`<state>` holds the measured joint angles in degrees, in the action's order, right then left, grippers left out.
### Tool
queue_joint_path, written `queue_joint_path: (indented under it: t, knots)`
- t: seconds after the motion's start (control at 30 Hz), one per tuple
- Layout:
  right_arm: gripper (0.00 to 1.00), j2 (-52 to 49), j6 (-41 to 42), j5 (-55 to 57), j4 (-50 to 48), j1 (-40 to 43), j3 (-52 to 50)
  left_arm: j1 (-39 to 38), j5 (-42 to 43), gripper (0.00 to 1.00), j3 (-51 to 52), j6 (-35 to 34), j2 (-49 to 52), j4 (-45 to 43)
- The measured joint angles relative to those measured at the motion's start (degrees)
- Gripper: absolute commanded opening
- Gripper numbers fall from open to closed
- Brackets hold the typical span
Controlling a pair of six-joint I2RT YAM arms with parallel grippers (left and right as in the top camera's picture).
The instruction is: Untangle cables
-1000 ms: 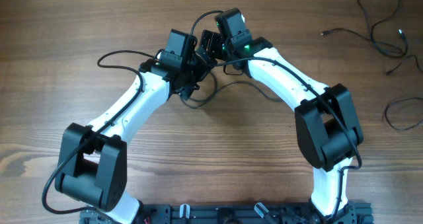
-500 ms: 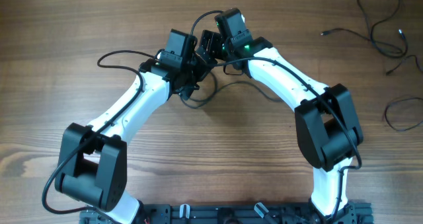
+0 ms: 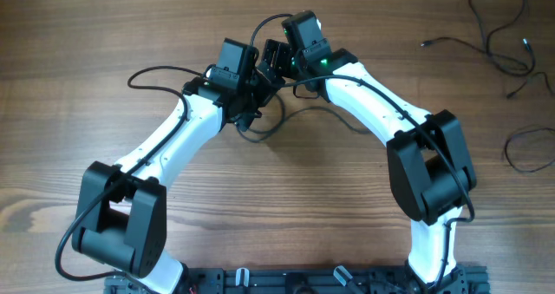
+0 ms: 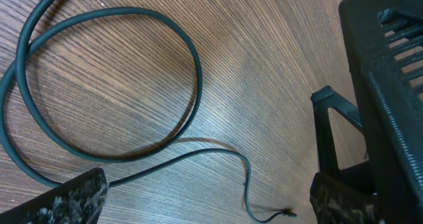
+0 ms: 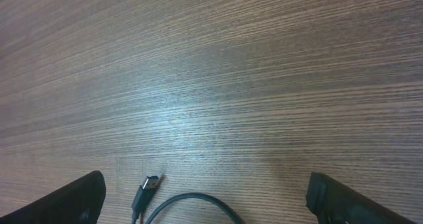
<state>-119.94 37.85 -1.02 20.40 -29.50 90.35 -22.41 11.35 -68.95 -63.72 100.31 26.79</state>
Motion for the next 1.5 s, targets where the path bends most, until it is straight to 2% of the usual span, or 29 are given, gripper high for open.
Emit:
queue_joint_path:
  t: [0.1,0.17,0.23,0.27,0.37,0.53,0.63,0.7,0.77,0.9,0.97,1.03,1.1,1.17,1.27,1.4,1.5]
  knots:
    - [0.97,0.0,-0.2,0.0,-0.3,0.0,0.0,0.0,0.0,1.00,0.0,0.0,0.0,-0.1]
    - [0.84,0.0,-0.5,0.0,-0.4,0.0,0.0,0.0,0.0,1.00,0.0,0.0,0.0,-0.1]
    - [0.81,0.0,-2.1,0.8,-1.2,0.0,0.0,0.0,0.1,1.00,0.0,-0.4,0.0,0.1]
    - [0.87,0.0,-3.6,1.1,-1.4,0.0,0.0,0.0,0.2,1.00,0.0,-0.5,0.0,0.1]
    - [0.93,0.0,-9.1,1.2,-1.4,0.0,0.0,0.0,0.4,1.00,0.2,-0.4,0.0,0.3]
    - [0.94,-1.7,-18.3,-1.4,-0.8,0.1,0.8,-0.2,0.5,1.00,0.9,-0.4,0.2,1.1]
    - [0.94,-3.0,-25.5,-1.0,3.1,0.3,1.0,-0.2,0.9,1.00,1.2,0.1,0.3,1.7]
    - [1.00,-3.0,-28.8,1.6,6.1,0.2,1.3,-1.1,2.3,1.00,1.6,0.1,1.1,2.2]
    - [1.00,-3.0,-30.3,5.2,7.9,0.2,1.4,-1.2,2.4,1.00,1.6,0.7,1.1,1.6]
    - [1.00,-3.0,-26.9,7.5,12.0,1.0,1.9,-1.6,2.6,1.00,1.6,1.1,1.1,1.1]
    - [1.00,-3.0,-25.9,7.3,14.2,3.2,2.3,-1.8,1.2,1.00,1.7,1.7,1.2,-3.6]
    - [1.00,-3.0,-26.2,3.2,17.9,6.1,1.6,0.1,-1.0,1.00,0.9,3.1,0.4,-3.8]
    - [0.93,-3.1,-26.4,-4.3,17.4,7.8,1.0,6.7,-2.6,1.00,0.5,6.5,-3.8,3.6]
    - [1.00,-3.1,-26.5,-8.0,17.2,7.6,1.0,13.2,-4.1,1.00,0.3,9.6,-9.4,10.6]
    - [1.00,-3.1,-26.5,-7.6,19.0,5.4,1.0,23.8,-7.9,1.00,0.0,12.1,-19.9,20.3]
    - [1.00,-3.1,-15.9,2.5,24.6,1.8,1.0,33.4,-9.8,1.00,-0.1,12.9,-24.0,27.4]
    - [1.00,-3.1,-0.7,5.3,27.0,-2.0,0.9,36.1,-10.2,1.00,-0.1,13.1,-23.9,29.1]
